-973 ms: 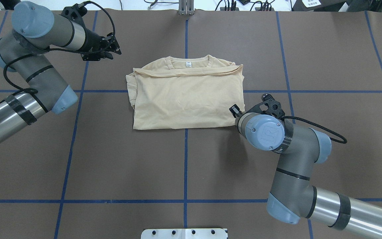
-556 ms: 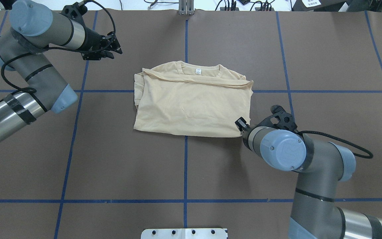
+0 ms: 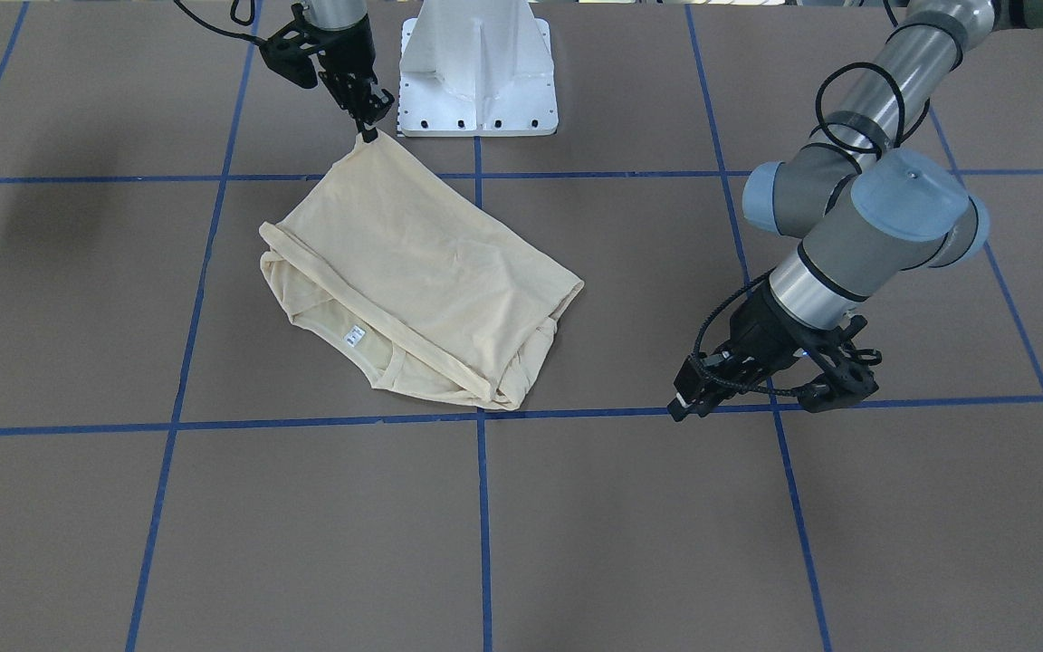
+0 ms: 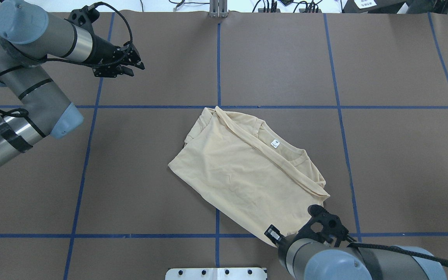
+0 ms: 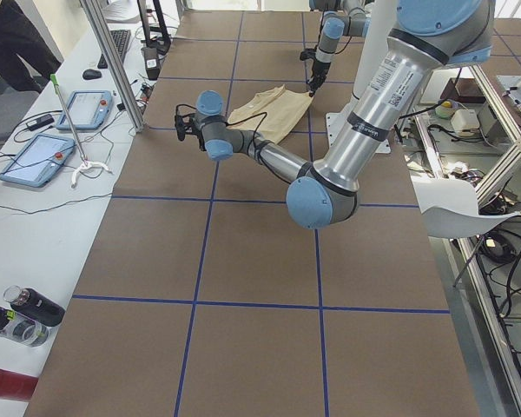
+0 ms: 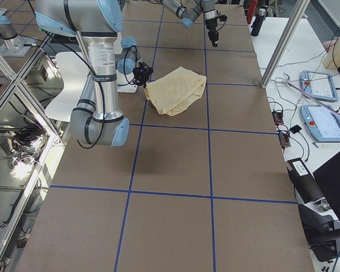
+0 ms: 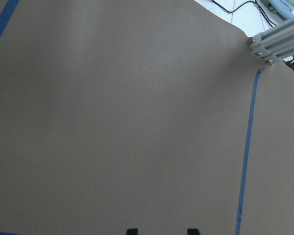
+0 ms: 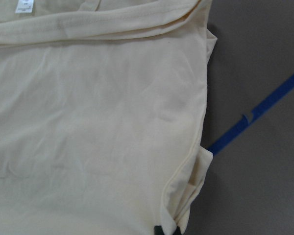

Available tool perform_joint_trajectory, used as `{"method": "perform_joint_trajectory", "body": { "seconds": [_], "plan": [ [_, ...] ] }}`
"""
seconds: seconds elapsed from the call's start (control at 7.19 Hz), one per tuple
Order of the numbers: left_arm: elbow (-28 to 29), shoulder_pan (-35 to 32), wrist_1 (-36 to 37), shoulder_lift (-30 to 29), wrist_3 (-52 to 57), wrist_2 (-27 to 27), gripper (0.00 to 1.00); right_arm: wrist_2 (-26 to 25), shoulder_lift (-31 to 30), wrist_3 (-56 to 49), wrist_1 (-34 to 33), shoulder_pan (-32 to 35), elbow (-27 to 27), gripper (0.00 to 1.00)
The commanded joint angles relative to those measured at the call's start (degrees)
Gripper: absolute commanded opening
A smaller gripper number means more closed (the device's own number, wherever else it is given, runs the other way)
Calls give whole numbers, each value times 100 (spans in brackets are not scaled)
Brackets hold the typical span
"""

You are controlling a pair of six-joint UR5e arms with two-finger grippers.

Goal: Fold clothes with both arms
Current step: 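Grasp the folded shirt edge with the right gripper and drag it toward the robot, then grasp the shirt corner with the left gripper while the right gripper holds its edge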

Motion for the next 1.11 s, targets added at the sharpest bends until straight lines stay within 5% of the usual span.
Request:
{"method": "perform_joint_trajectory", "body": {
  "seconds": [0.0,0.42,0.97],
  "plan": [
    [-456,229,7,158,-601,-37,51,-17,-50,37,-147,-285,145,100],
    [-1018,1036,33,613,-1359,164,56,18,-455,29,-174,46,839,100],
    [-1205,2231,1246,528,-1562,1200,58,1000,387,-700,-113,1786,-168,100]
  ]
}}
